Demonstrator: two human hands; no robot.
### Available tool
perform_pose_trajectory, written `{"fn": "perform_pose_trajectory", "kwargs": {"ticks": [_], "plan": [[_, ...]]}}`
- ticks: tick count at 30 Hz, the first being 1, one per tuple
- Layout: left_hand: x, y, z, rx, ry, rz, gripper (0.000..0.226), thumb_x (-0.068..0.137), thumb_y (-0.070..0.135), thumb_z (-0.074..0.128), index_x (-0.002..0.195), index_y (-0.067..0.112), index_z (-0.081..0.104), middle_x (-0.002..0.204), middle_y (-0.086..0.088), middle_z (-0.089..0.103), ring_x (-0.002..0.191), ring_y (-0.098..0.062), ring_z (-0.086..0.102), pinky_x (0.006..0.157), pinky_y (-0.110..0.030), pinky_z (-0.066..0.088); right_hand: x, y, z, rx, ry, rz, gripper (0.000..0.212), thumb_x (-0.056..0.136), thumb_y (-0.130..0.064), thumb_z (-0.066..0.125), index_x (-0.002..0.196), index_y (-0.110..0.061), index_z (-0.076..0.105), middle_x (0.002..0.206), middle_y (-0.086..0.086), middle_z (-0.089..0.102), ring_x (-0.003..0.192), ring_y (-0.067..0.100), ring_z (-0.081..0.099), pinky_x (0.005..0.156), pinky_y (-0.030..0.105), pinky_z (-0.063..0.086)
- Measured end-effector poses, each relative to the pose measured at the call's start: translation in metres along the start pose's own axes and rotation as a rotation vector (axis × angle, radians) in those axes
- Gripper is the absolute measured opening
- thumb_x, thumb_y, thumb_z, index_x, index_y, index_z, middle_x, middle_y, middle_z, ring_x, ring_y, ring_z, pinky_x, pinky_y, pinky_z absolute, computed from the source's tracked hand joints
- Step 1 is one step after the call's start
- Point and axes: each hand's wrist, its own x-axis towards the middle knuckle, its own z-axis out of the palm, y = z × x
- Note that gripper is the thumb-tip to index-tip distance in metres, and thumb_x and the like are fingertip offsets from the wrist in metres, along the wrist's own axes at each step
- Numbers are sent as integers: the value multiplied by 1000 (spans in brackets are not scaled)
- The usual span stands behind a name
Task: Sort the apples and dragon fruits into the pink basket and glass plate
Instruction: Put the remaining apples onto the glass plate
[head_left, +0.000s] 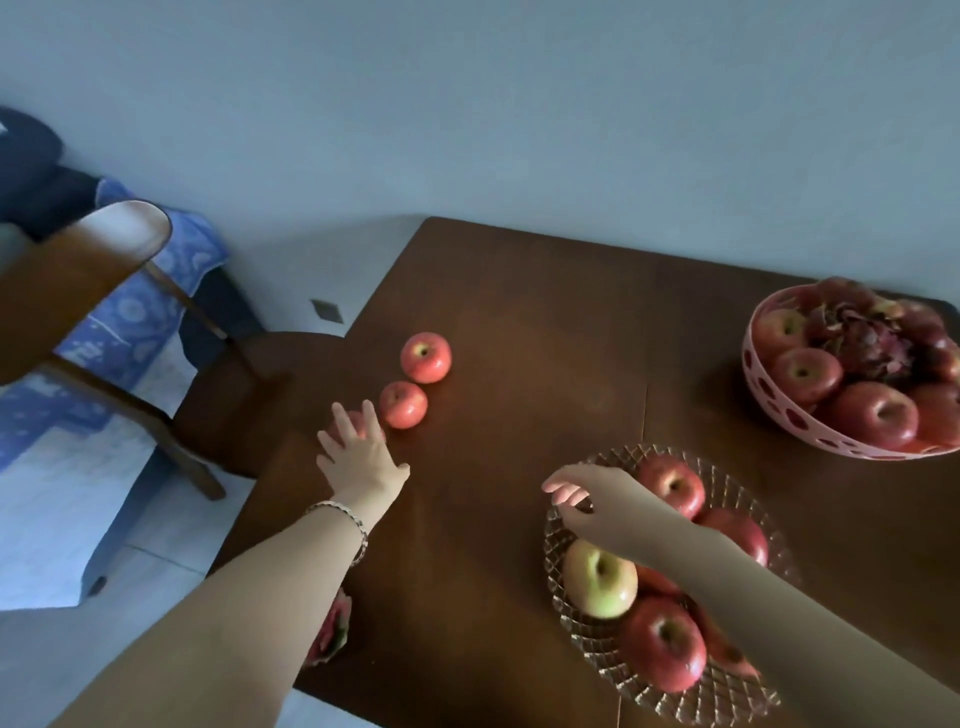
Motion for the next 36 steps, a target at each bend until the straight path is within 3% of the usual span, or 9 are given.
{"fn": "perform_pose_trajectory", "kwargs": {"ticks": [5, 10, 12, 15, 18, 22, 25, 31, 36], "plan": [[20, -12, 3, 80, 7, -3, 78, 83, 34, 69, 146, 29, 24, 149, -11, 12, 120, -40, 41, 98, -42, 44, 4, 0, 6, -3, -16, 37, 29, 91, -15, 46, 116, -23, 59, 108, -6, 62, 101, 8, 56, 90, 18, 43], [-2, -4, -9, 184, -163, 23, 81, 71, 53, 71, 138, 29, 32, 131, -10, 35, 109, -34, 56, 83, -36, 49, -4, 13, 10, 31, 16, 68, 28, 90, -11, 49, 114, -20, 62, 105, -8, 62, 99, 5, 56, 95, 21, 44], [-24, 12, -10, 147, -237, 83, 82, 70, 62, 64, 137, 30, 30, 127, -7, 47, 111, -29, 58, 84, -34, 48, -11, 24, 7, 42, 86, 70, 27, 90, -11, 52, 112, -19, 63, 107, -10, 59, 103, 5, 54, 96, 18, 41], [-59, 44, -16, -102, -325, 217, 70, 68, 65, 61, 123, 30, 36, 115, -2, 57, 100, -26, 63, 83, -33, 52, -23, 50, -2, -5, 320, 84, 23, 86, -5, 56, 105, -14, 67, 110, -4, 58, 110, 12, 51, 96, 18, 32], [-93, 86, -21, -197, -317, 442, 59, 69, 62, 66, 112, 32, 40, 107, -3, 51, 92, -26, 60, 76, -31, 50, -35, 76, -9, -79, 424, 154, 24, 84, -5, 58, 105, -11, 68, 122, 3, 57, 122, 20, 44, 99, 21, 27], [-112, 138, -7, -66, -254, 653, 64, 74, 57, 67, 125, 31, 39, 120, -7, 42, 102, -31, 54, 82, -37, 48, -49, 95, -3, -164, 339, 106, 29, 86, -11, 56, 113, -15, 64, 136, 0, 49, 133, 16, 33, 106, 23, 27], [-112, 162, 8, 115, -228, 695, 68, 81, 53, 63, 137, 28, 35, 133, -10, 36, 113, -35, 48, 84, -39, 45, -54, 100, 3, -255, 277, 77, 34, 89, -16, 50, 121, -21, 59, 146, -5, 37, 141, 14, 18, 113, 31, 28], [-121, 184, 29, 329, -219, 713, 57, 88, 43, 58, 136, 25, 34, 140, -12, 26, 116, -38, 39, 76, -35, 42, -56, 102, 5, -264, 258, 69, 37, 90, -17, 47, 126, -21, 55, 153, -4, 26, 144, 16, 7, 116, 37, 22], [-118, 189, 19, 357, -472, 723, 76, 82, 35, 59, 145, 26, 18, 147, -8, 12, 131, -39, 19, 95, -42, 41, -57, 108, 4, -247, 243, 56, 37, 88, -17, 48, 125, -20, 55, 153, -3, 26, 144, 18, 8, 116, 38, 23]]}}
